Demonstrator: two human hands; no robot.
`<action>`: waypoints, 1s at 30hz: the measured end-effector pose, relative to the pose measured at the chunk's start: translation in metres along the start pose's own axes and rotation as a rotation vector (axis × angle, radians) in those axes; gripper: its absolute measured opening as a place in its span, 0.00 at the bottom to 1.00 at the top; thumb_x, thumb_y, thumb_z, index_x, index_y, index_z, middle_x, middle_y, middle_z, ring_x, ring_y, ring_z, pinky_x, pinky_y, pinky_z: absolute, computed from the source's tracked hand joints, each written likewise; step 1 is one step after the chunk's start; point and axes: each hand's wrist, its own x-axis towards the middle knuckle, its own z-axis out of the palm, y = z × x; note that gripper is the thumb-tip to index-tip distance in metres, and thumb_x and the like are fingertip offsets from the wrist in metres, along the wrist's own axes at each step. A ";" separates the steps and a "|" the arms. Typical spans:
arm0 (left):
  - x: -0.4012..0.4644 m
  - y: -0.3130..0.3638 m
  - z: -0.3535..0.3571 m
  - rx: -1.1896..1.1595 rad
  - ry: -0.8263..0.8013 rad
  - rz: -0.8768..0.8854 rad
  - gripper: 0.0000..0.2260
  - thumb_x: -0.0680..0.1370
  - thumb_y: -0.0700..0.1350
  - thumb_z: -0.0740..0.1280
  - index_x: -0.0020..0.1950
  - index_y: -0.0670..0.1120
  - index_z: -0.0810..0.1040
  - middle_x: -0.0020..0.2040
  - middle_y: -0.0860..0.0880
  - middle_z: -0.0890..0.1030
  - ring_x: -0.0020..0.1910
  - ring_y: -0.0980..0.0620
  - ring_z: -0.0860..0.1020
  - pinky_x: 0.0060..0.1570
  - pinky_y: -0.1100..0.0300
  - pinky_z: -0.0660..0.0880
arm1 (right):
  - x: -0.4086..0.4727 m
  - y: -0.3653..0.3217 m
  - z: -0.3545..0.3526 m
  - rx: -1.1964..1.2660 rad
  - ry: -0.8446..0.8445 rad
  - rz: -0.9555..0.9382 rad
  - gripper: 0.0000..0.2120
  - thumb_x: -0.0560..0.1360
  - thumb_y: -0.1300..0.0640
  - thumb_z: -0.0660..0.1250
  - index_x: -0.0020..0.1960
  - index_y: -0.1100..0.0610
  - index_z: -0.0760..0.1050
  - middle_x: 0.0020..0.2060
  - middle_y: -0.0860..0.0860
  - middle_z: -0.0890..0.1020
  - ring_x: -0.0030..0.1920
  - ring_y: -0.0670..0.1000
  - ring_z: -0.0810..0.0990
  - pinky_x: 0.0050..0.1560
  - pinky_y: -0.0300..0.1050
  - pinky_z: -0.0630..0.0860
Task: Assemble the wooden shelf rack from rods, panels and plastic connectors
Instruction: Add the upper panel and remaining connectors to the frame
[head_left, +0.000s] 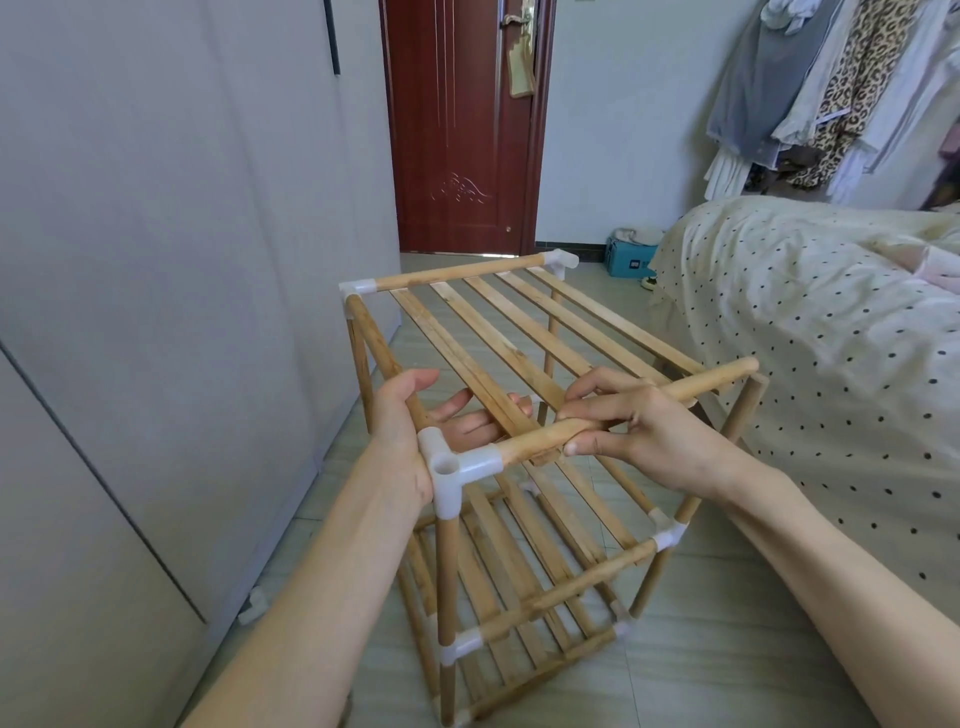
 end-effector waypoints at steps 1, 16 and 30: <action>0.000 -0.001 0.001 0.003 0.007 0.002 0.25 0.71 0.47 0.62 0.66 0.39 0.67 0.54 0.28 0.78 0.51 0.29 0.79 0.47 0.38 0.75 | 0.000 0.000 0.000 -0.002 -0.002 0.000 0.14 0.70 0.56 0.71 0.49 0.38 0.76 0.49 0.46 0.76 0.52 0.46 0.74 0.60 0.59 0.68; 0.012 -0.032 0.018 -0.133 -0.046 0.001 0.25 0.71 0.48 0.63 0.64 0.36 0.70 0.55 0.31 0.78 0.54 0.30 0.78 0.57 0.37 0.72 | -0.028 -0.015 0.020 0.906 1.003 0.694 0.15 0.74 0.45 0.66 0.48 0.56 0.70 0.45 0.51 0.74 0.44 0.48 0.74 0.48 0.48 0.72; 0.022 -0.038 0.024 -0.169 -0.045 -0.013 0.29 0.71 0.56 0.65 0.64 0.38 0.70 0.55 0.32 0.79 0.53 0.29 0.78 0.57 0.34 0.70 | 0.017 -0.016 0.020 1.478 1.040 0.906 0.13 0.82 0.48 0.53 0.44 0.54 0.68 0.39 0.51 0.79 0.39 0.51 0.75 0.35 0.46 0.73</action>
